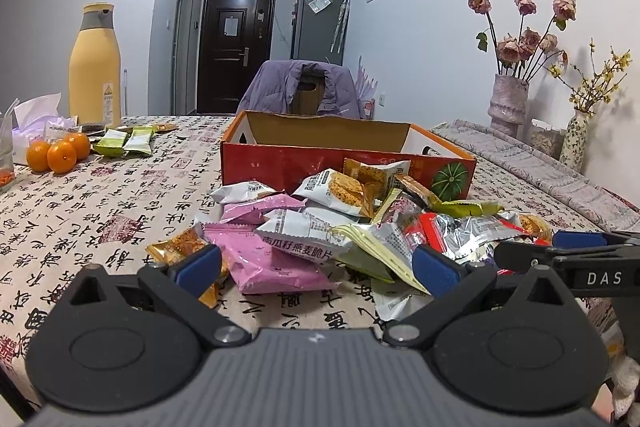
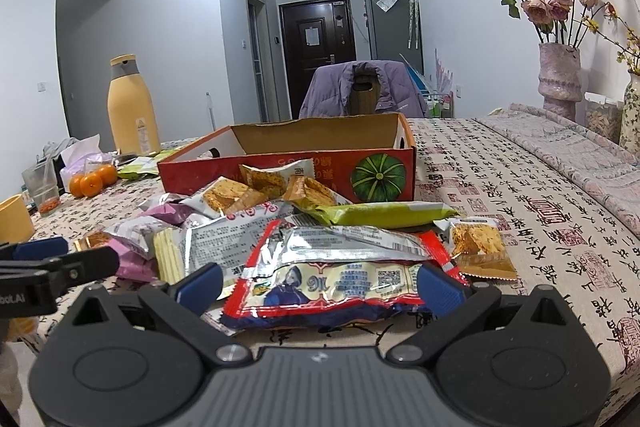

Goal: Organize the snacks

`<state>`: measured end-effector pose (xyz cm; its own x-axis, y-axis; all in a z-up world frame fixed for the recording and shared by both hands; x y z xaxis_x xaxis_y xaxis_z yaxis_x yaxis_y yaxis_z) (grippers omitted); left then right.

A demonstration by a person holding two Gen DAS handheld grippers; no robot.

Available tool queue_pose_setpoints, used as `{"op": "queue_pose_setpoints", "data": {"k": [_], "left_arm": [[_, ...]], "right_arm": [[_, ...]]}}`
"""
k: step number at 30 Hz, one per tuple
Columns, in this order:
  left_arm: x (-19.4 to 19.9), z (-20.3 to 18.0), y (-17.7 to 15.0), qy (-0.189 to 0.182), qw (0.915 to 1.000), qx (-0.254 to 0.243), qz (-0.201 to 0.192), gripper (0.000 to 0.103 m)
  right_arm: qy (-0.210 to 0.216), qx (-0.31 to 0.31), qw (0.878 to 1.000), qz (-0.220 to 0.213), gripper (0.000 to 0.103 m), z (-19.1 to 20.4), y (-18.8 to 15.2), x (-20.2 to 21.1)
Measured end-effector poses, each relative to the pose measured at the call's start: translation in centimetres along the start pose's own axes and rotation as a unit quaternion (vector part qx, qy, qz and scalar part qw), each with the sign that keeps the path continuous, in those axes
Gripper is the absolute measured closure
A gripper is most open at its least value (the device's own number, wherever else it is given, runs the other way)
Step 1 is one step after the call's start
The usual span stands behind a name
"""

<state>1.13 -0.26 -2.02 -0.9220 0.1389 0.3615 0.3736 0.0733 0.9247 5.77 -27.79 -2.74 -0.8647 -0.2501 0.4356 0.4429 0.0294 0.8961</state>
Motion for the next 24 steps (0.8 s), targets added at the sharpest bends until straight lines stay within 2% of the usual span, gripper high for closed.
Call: {"op": "queue_pose_setpoints", "data": {"k": [11,24], "left_arm": [[-0.3,0.0,-0.4,0.009,0.9999,-0.005,0.005,0.0],[-0.7,0.4,-0.6,0.013,0.9999,-0.001,0.008,0.0]], "right_arm": [[-0.026,0.033,0.999,0.002,0.0,0.2,0.5,-1.3],[-0.014,0.053,0.998,0.041,0.0,0.9,1.3,-4.5]]}}
Point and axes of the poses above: each gripper's, at about its wrist camera, not at the fingertips, and x roughly against the way its jaws point, z to its left, y to its top, the point moved 2 cm from there along -x, roughly the way its jaws point, and after that the axes turned 6 degrees about -y, right-handed, at the moved point
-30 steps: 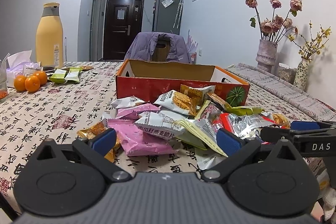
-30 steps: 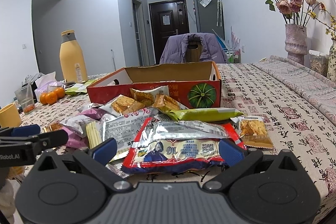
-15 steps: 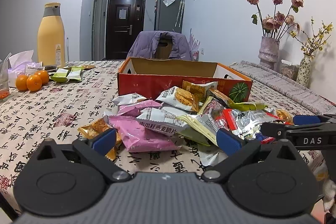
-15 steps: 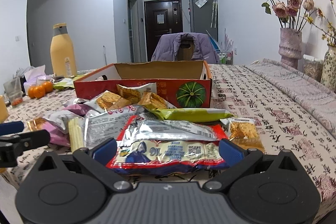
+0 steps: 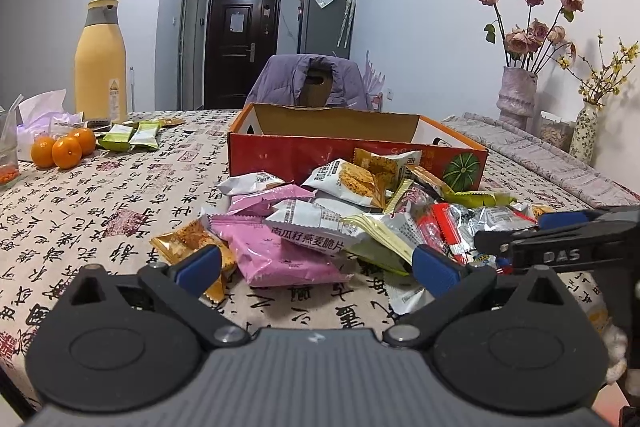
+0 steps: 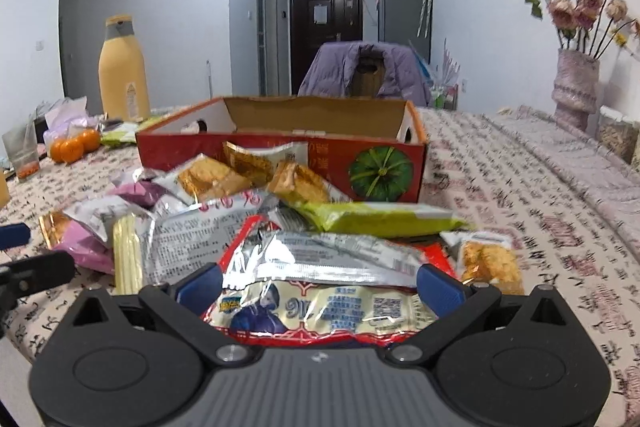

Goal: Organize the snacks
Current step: 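Lower the right gripper onto the red-and-silver snack bag and close it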

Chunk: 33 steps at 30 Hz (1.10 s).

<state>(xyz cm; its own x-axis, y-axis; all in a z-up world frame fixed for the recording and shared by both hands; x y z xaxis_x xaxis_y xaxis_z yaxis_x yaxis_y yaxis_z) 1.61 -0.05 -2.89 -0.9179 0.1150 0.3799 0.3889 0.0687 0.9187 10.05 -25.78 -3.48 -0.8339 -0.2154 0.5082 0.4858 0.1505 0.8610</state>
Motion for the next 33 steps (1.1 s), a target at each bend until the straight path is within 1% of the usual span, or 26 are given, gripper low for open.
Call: {"op": "queue_pose_setpoints", "data": {"k": [2,5,11,16,23,27,30,32,33], "left_arm": [[0.0,0.2,-0.1,0.002,1.0,0.002,0.0,0.0],[-0.1,0.4,-0.1,0.005,1.0,0.006,0.002,0.0],[-0.2,0.3,-0.1,0.002,0.9999,0.009,0.004,0.0],[-0.1,0.4,-0.1,0.003,0.9999,0.011,0.003,0.0],[0.1,0.7,-0.1,0.008,0.9998,0.017,0.003,0.0],[0.1,0.8,-0.1,0.008,0.9998,0.018,0.003,0.0],[0.1,0.8,-0.1,0.008,0.9998,0.018,0.002,0.0],[0.1,0.8,-0.1,0.008,0.9998,0.018,0.003,0.0],[0.1,0.8,-0.1,0.009,0.9998,0.018,0.003,0.0]], "right_arm": [[-0.002,0.006,1.0,0.003,0.0,0.3,-0.4,-0.7],[-0.011,0.024,1.0,-0.011,0.0,0.9,-1.2,-1.0],[-0.017,0.042,0.998,-0.032,0.0,1.0,-2.0,-1.1],[-0.012,0.044,0.998,-0.031,0.0,0.8,-2.0,-1.1],[-0.002,0.045,0.998,-0.036,0.007,0.1,-2.3,-0.4],[0.001,0.044,0.998,-0.037,0.009,-0.1,-2.3,0.0],[0.004,0.041,0.998,-0.043,0.012,-0.2,-2.3,0.4],[0.007,0.044,0.998,-0.052,0.028,-0.1,-2.1,0.8],[0.006,0.046,0.998,-0.053,0.029,0.0,-2.0,0.9]]}}
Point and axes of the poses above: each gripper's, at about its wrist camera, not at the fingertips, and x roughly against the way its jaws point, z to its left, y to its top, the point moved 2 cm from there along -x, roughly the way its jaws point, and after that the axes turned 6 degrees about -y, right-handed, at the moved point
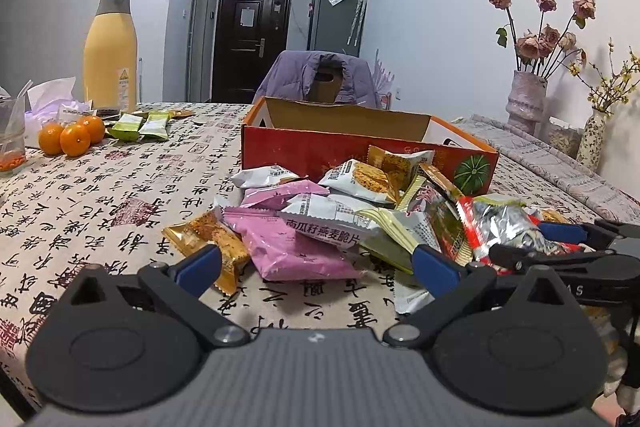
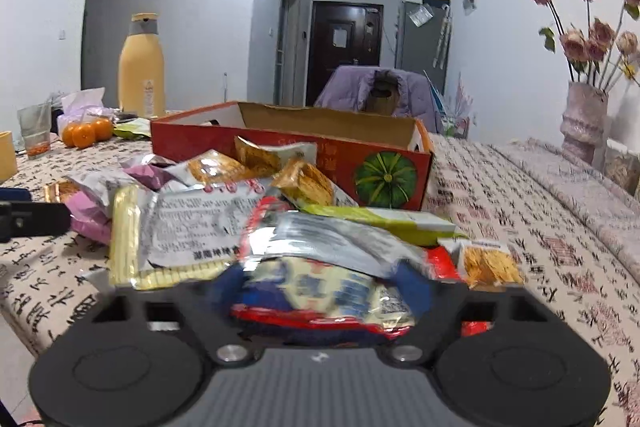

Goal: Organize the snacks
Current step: 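Lower the right gripper onto the red-and-silver snack bag and close it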

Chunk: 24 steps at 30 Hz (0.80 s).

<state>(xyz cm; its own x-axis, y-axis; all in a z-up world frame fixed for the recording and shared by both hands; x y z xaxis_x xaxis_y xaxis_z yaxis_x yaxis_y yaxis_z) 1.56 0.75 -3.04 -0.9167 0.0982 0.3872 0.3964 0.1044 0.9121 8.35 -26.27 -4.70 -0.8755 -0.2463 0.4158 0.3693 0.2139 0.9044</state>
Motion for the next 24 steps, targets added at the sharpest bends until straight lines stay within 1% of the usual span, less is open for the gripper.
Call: {"op": "queue_pose_setpoints", "data": {"k": [1,2,5,6,9,11,12,15,16,17,18,19,20,21,22,23,24], "left_arm": [[0.0,0.0,0.0,0.0,1.0,0.001,0.0,0.0],[0.0,0.1,0.0,0.0,1.0,0.002,0.001,0.0],[0.0,0.1,0.0,0.002,1.0,0.003,0.001,0.0],[0.0,0.2,0.0,0.002,1.0,0.003,0.001,0.0],[0.0,0.2,0.0,0.002,1.0,0.003,0.0,0.0],[0.0,0.2,0.0,0.002,1.0,0.003,0.0,0.0],[0.0,0.2,0.0,0.002,1.0,0.003,0.0,0.0],[0.1,0.2,0.1,0.003,1.0,0.003,-0.001,0.0],[0.1,0.2,0.1,0.003,1.0,0.003,-0.001,0.0],[0.1,0.2,0.2,0.003,1.0,0.004,-0.001,0.0],[0.1,0.2,0.2,0.003,1.0,0.004,0.0,0.0],[0.1,0.1,0.2,0.003,1.0,0.003,-0.001,0.0],[0.2,0.1,0.2,0.003,1.0,0.002,-0.002,0.0],[0.2,0.1,0.3,0.003,1.0,0.002,-0.002,0.0],[0.2,0.1,0.3,0.003,1.0,0.002,-0.002,0.0],[0.2,0.1,0.3,0.003,1.0,0.002,-0.002,0.0],[0.2,0.1,0.3,0.003,1.0,0.002,-0.002,0.0]], "right_arm": [[0.003,-0.002,1.0,0.0,0.034,-0.1,0.1,0.1],[0.007,-0.001,1.0,-0.003,0.041,0.0,0.2,0.2],[0.009,0.003,1.0,-0.012,0.049,0.2,0.5,0.8],[0.012,0.001,1.0,-0.015,0.055,0.1,0.6,0.9],[0.017,-0.002,1.0,-0.024,0.069,0.1,1.0,1.5],[0.018,-0.004,0.999,-0.029,0.101,0.0,1.3,1.8],[0.024,-0.011,0.999,-0.027,0.102,-0.1,1.4,1.8],[0.023,-0.011,0.999,-0.033,0.102,-0.2,1.6,2.1],[0.025,-0.01,0.999,-0.032,0.1,-0.2,1.7,2.1],[0.028,-0.011,0.999,-0.027,0.095,-0.3,1.7,2.0],[0.029,-0.014,0.999,-0.024,0.093,-0.4,1.7,2.0],[0.028,-0.014,0.999,-0.024,0.084,-0.6,1.6,2.2],[0.025,-0.01,0.999,-0.023,0.065,-0.8,1.6,2.4],[0.021,-0.008,1.0,-0.022,0.053,-1.1,1.5,2.6],[0.016,-0.007,1.0,-0.02,0.035,-1.3,1.4,2.8],[0.008,-0.009,1.0,-0.017,0.026,-1.7,1.2,3.2],[0.001,-0.013,1.0,-0.013,0.023,-2.1,1.1,3.4]]}}
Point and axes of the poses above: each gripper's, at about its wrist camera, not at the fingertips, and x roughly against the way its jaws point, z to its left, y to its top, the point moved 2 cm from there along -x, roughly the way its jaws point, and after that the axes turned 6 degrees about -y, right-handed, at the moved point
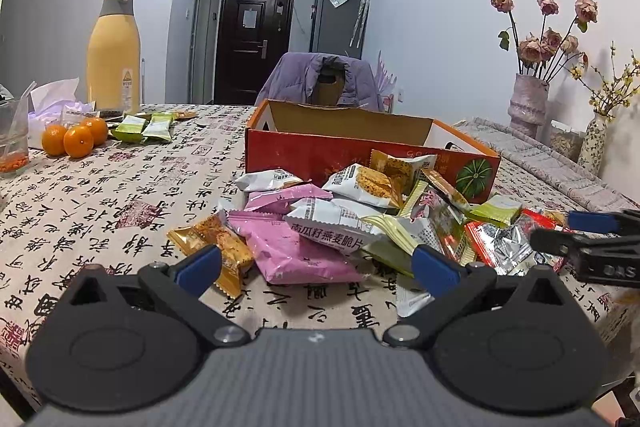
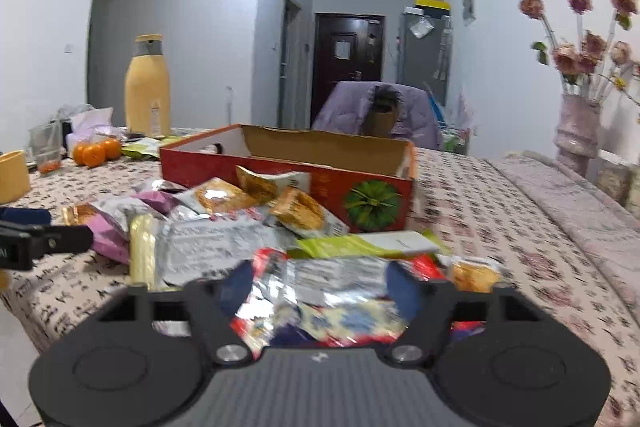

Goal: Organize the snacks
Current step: 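Lower the right gripper onto the red-and-silver snack bag and close it, then lift the red-and-silver bag with the right gripper while the left gripper grasps a white printed wrapper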

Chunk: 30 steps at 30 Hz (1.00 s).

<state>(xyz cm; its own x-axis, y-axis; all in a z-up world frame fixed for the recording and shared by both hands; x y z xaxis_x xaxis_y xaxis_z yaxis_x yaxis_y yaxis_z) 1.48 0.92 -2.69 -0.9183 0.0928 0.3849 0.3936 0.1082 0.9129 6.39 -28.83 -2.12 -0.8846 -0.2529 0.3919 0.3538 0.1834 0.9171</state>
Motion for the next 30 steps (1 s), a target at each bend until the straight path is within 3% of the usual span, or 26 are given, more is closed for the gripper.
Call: {"op": "queue_pose_setpoints", "data": {"k": [2,13,19,26,30], "left_arm": [[0.0,-0.1,0.0,-0.002,1.0,0.0,0.001,0.0],[0.6,0.1,-0.1,-0.003,1.0,0.003,-0.004,0.0],[0.5,0.6,-0.2,-0.005,0.9999,0.012,-0.004,0.0],[0.4,1.3,-0.3,-0.007,0.9997,0.024,-0.005,0.0],[0.4,1.7,-0.3,-0.007,0.9995,0.029,-0.006,0.0]], "right_arm": [[-0.017,-0.022,0.999,0.02,0.016,-0.7,-0.2,0.3],[-0.027,-0.087,0.989,0.116,0.014,0.1,-1.0,-1.4],[-0.049,-0.157,0.978,0.125,0.004,-1.1,0.8,-3.4],[-0.07,-0.23,0.962,0.13,0.003,-2.4,2.5,-4.9],[-0.1,-0.221,0.959,0.145,0.003,-2.2,2.5,-6.3]]}}
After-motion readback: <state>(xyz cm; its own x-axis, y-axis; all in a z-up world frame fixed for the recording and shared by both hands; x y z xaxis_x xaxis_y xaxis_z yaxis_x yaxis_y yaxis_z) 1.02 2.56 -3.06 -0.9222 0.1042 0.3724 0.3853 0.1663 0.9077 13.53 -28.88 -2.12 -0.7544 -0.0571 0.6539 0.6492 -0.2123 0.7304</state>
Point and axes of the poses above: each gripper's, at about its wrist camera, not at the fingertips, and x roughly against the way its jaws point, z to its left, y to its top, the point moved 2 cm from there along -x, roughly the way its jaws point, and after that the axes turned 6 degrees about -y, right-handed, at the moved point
